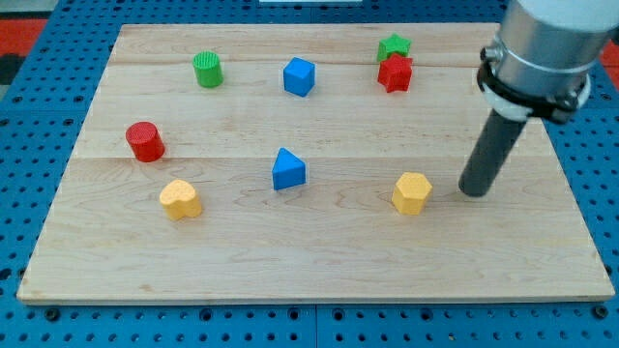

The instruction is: Place the green circle at the top right of the blue cube

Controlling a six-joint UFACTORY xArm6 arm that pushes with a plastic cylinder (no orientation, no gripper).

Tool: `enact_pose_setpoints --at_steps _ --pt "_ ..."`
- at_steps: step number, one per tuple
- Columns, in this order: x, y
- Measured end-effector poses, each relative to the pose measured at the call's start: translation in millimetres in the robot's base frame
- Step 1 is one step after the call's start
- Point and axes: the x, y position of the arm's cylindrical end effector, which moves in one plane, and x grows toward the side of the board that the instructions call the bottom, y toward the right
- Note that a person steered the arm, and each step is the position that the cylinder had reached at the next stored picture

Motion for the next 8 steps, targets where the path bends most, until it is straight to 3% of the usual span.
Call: enact_pose_setpoints --at_steps 1,3,4,6,8 --pt "-40.1 -23.0" --pt "-68.9 -141.0" --pt "-91.7 -162.6" --pt "-187.5 -168.5" --pt "-189.0 -255.4"
